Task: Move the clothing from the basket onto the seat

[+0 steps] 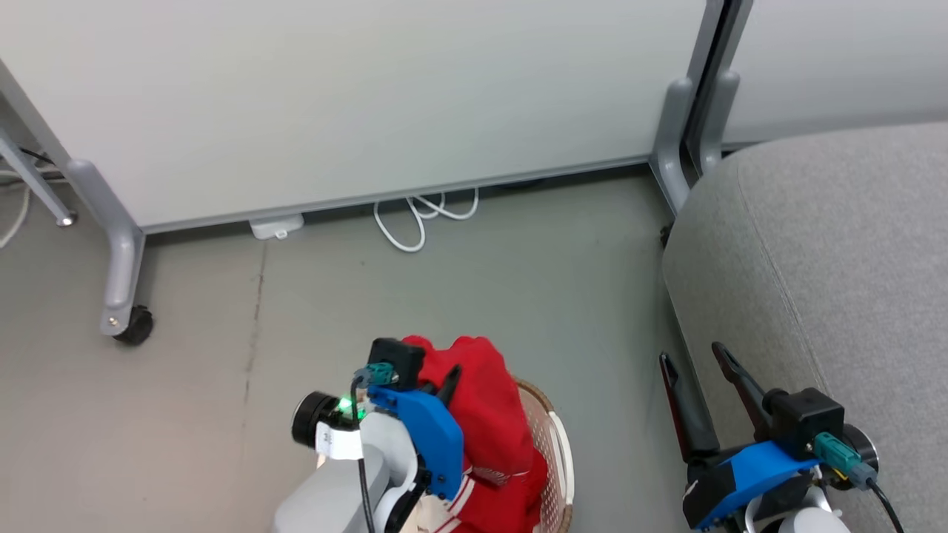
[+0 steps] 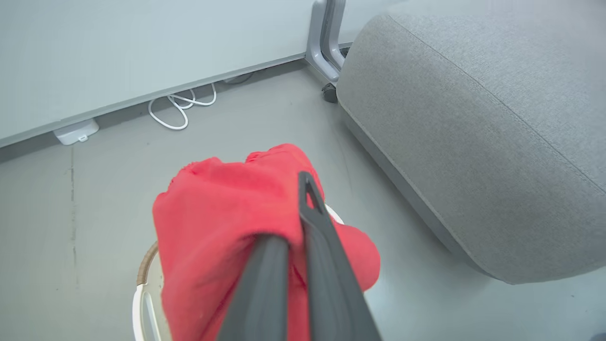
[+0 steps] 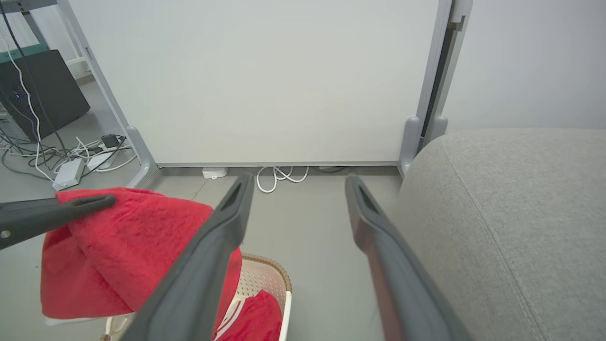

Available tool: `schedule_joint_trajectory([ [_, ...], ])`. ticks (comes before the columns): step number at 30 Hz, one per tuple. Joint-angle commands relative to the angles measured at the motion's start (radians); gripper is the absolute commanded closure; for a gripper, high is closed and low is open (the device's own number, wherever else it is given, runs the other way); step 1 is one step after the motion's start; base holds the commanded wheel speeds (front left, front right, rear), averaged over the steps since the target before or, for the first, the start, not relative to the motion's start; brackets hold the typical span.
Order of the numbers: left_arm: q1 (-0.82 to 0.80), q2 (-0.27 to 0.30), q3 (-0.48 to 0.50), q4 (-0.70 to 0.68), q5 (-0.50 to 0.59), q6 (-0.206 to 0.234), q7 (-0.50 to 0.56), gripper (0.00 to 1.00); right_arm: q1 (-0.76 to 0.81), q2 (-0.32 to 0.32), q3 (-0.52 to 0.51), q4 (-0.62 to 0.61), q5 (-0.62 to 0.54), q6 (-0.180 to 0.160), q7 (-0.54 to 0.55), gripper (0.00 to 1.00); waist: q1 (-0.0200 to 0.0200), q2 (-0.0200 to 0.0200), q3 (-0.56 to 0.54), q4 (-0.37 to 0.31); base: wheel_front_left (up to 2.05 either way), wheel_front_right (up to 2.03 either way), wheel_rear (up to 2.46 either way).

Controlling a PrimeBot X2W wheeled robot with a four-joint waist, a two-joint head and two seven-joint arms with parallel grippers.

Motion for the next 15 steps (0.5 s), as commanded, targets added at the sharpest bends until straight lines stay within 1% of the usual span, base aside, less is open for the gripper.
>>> schedule_joint_trajectory([
  [1, -0.020, -0.001, -0.016, -0.014, -0.009, 0.002, -0.012, 1.00, 0.023, -0.004, -0.001, -0.007, 0.005, 0.000, 0.005, 0.00, 0.0002, -0.0001, -0.034, 0.020, 0.00, 0.00, 0.00],
  [5, -0.060, -0.001, -0.074, -0.071, -0.042, 0.004, -0.037, 1.00, 0.048, -0.004, 0.006, -0.018, 0.011, 0.000, 0.018, 0.00, 0.0002, -0.0001, -0.071, 0.028, 0.00, 0.00, 0.00],
  [15, -0.205, 0.000, -0.198, -0.189, -0.113, 0.033, -0.082, 1.00, 0.079, -0.004, 0.022, -0.042, 0.022, 0.000, 0.036, 0.00, 0.0002, -0.0001, -0.103, 0.026, 0.00, 0.00, 0.00],
])
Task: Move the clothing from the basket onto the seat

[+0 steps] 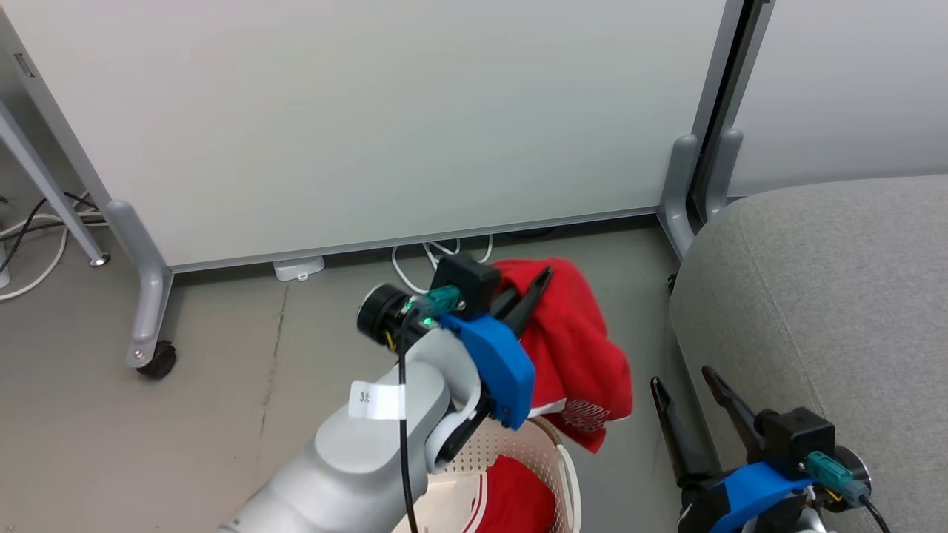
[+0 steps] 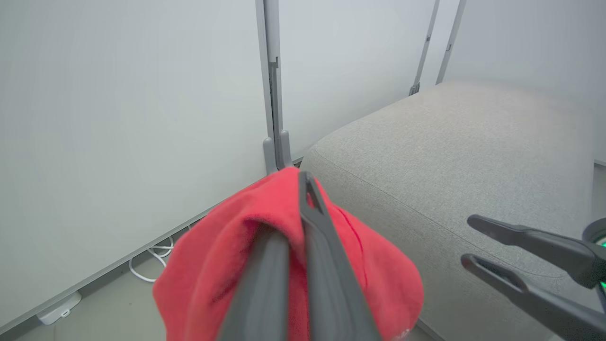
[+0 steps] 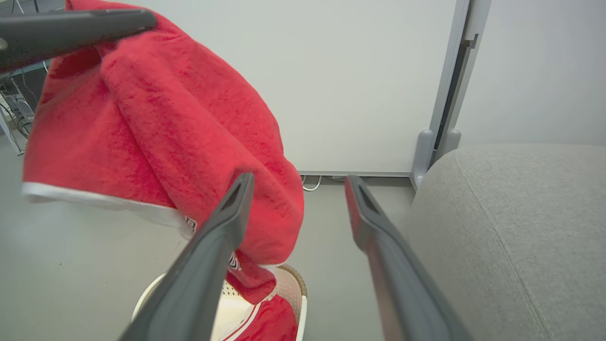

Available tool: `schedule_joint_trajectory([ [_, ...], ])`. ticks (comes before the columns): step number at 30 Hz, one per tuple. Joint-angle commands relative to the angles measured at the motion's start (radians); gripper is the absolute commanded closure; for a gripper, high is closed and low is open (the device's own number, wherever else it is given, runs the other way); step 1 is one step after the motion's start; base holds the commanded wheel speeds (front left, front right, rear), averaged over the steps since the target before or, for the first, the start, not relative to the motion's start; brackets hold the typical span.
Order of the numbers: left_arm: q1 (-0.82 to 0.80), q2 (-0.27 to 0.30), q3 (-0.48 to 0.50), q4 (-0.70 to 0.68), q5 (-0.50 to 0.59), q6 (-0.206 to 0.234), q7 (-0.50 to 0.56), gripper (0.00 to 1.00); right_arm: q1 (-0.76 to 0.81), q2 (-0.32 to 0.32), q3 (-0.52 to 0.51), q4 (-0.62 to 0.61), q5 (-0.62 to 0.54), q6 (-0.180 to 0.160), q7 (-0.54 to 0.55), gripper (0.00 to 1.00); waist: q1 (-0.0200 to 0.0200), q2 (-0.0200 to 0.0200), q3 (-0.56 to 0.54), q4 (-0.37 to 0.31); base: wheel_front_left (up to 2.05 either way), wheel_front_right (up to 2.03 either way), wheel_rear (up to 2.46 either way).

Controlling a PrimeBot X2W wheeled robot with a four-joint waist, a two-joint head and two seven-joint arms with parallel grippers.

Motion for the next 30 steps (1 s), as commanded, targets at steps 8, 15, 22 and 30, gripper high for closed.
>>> schedule_joint_trajectory([
  [8, -0.125, 0.000, -0.075, -0.042, -0.061, 0.025, -0.025, 1.00, 0.013, -0.004, 0.026, -0.003, 0.014, 0.000, 0.005, 0.00, 0.0001, -0.0001, -0.013, -0.016, 0.00, 0.00, 0.00],
  [15, -0.163, 0.000, -0.127, -0.020, -0.110, 0.045, -0.050, 1.00, 0.019, -0.004, 0.036, -0.003, 0.020, 0.000, -0.001, 0.00, 0.0001, -0.0001, -0.012, -0.028, 0.00, 0.00, 0.00],
  [22, -0.176, 0.000, -0.175, 0.000, -0.154, 0.053, -0.070, 1.00, 0.008, -0.004, 0.050, -0.006, 0.021, 0.000, 0.002, 0.00, 0.0001, -0.0001, -0.005, -0.027, 0.00, 0.00, 0.00],
  [30, -0.184, 0.000, -0.220, 0.012, -0.196, 0.059, -0.087, 1.00, -0.048, -0.004, 0.094, -0.006, 0.016, 0.000, 0.015, 0.00, 0.0001, -0.0001, 0.006, -0.023, 0.00, 0.00, 0.00],
])
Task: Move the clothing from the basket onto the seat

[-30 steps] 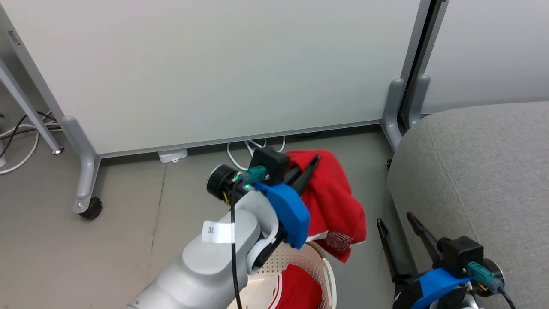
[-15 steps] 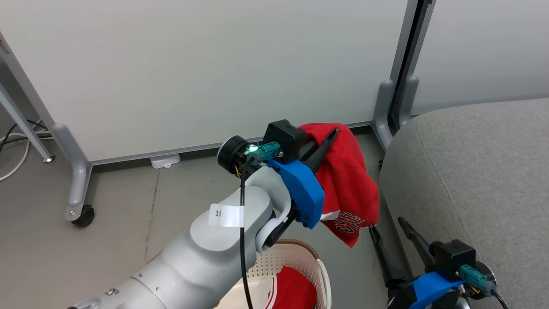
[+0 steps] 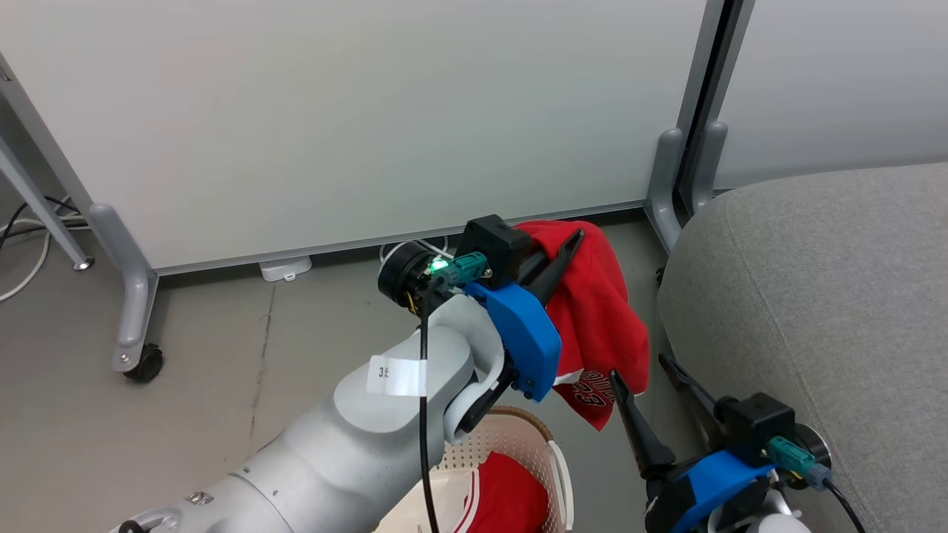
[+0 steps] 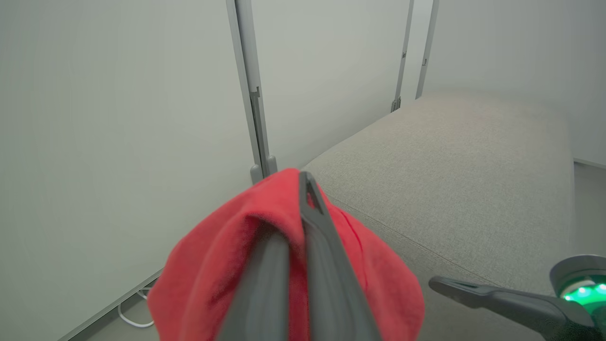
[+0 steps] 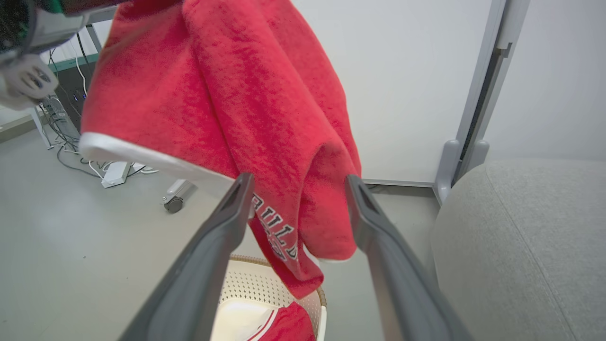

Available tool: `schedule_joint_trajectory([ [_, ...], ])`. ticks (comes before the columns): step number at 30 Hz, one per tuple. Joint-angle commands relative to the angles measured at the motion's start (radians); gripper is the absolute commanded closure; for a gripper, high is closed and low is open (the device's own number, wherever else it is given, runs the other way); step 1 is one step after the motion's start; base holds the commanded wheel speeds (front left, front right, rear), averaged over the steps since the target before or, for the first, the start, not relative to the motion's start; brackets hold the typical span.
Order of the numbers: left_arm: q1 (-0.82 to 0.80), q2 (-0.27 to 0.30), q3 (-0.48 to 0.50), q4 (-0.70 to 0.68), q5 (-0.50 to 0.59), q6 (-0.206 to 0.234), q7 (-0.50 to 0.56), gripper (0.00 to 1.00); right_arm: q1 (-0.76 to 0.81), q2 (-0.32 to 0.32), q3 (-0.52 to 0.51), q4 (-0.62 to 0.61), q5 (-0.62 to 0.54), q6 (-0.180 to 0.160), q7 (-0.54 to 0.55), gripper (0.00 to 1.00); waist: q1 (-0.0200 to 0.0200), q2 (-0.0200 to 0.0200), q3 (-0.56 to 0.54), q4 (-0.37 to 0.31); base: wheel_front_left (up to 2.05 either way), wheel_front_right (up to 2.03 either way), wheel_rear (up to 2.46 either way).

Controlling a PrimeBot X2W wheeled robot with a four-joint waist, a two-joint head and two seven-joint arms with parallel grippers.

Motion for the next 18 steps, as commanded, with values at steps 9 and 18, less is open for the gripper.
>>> schedule_joint_trajectory([
  [9, -0.015, 0.000, -0.036, -0.011, -0.042, 0.011, -0.019, 1.00, -0.093, -0.004, 0.040, 0.038, -0.024, 0.000, 0.021, 0.00, 0.0000, -0.0001, 0.003, 0.010, 0.00, 0.00, 0.00],
  [18, -0.012, 0.000, -0.062, -0.028, -0.066, 0.017, -0.020, 1.00, -0.180, -0.004, 0.088, 0.118, -0.019, 0.000, 0.047, 0.00, 0.0000, -0.0001, 0.000, 0.013, 0.00, 0.00, 0.00],
])
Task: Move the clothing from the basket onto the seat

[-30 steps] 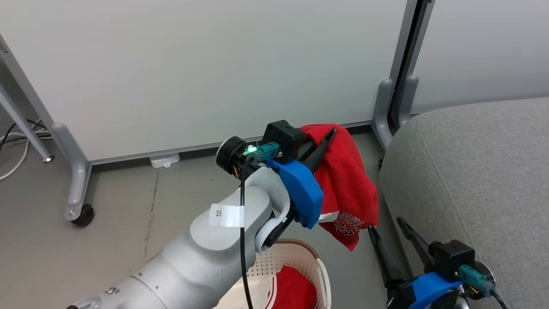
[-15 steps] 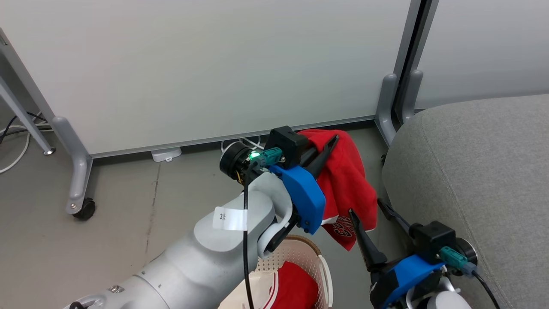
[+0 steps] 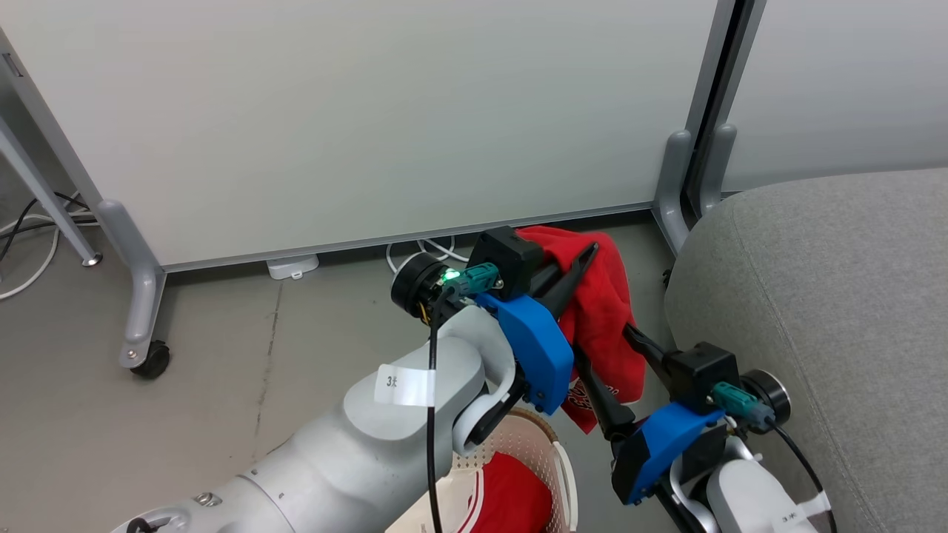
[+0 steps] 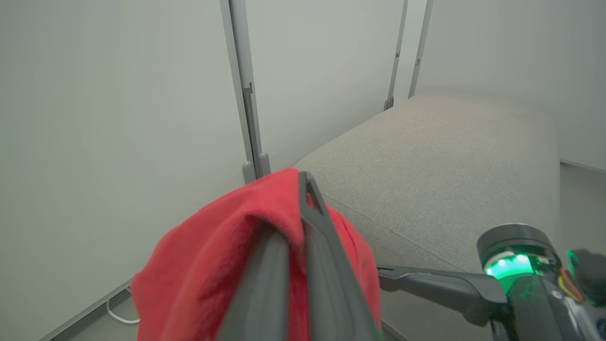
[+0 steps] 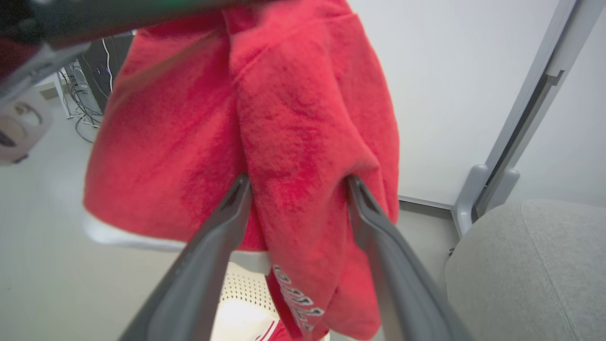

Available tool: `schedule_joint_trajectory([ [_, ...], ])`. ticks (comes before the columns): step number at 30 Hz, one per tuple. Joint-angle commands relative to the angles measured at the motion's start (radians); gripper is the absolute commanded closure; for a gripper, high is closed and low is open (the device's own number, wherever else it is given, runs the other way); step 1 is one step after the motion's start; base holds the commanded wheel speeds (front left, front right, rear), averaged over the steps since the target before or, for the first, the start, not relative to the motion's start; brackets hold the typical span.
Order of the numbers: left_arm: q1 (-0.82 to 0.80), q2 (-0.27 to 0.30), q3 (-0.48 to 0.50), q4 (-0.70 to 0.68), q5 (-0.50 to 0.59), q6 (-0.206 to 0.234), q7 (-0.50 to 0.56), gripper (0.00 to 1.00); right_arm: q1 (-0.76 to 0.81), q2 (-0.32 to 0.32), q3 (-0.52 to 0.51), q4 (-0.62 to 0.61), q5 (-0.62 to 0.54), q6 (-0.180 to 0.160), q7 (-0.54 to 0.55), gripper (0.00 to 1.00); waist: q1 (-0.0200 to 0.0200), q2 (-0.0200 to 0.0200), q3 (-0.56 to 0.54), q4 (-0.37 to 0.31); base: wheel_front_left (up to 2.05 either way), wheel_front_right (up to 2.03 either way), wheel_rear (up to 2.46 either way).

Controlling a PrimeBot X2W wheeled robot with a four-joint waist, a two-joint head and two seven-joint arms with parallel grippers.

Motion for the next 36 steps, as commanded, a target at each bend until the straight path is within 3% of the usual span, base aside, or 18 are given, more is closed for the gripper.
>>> schedule_joint_trajectory([
  [1, -0.004, 0.000, 0.000, -0.002, -0.004, 0.005, -0.004, 1.00, -0.021, -0.004, 0.004, 0.010, 0.007, 0.000, 0.003, 0.00, 0.0000, 0.0000, 0.000, -0.001, 0.00, 0.00, 0.00],
  [23, 0.017, 0.000, -0.017, -0.029, -0.018, -0.005, 0.012, 1.00, -0.215, -0.004, 0.082, 0.287, 0.098, 0.000, -0.044, 0.00, 0.0000, 0.0000, -0.012, 0.005, 0.00, 0.00, 0.00],
  [24, 0.017, 0.000, -0.017, -0.029, -0.018, -0.005, 0.013, 1.00, -0.220, -0.004, 0.088, 0.294, 0.105, 0.000, -0.046, 0.66, 0.0000, 0.0000, -0.012, 0.005, 0.00, 0.00, 0.00],
  [25, 0.017, 0.000, -0.017, -0.028, -0.018, -0.005, 0.013, 1.00, -0.223, -0.004, 0.092, 0.301, 0.111, 0.000, -0.049, 1.00, 0.0000, 0.0000, -0.011, 0.005, 0.00, 0.00, 0.00],
  [36, 0.002, 0.000, -0.017, -0.003, -0.008, -0.004, -0.005, 1.00, -0.236, -0.004, 0.121, 0.344, 0.158, 0.000, -0.071, 1.00, 0.0000, 0.0000, -0.012, -0.006, 0.00, 0.00, 0.00],
])
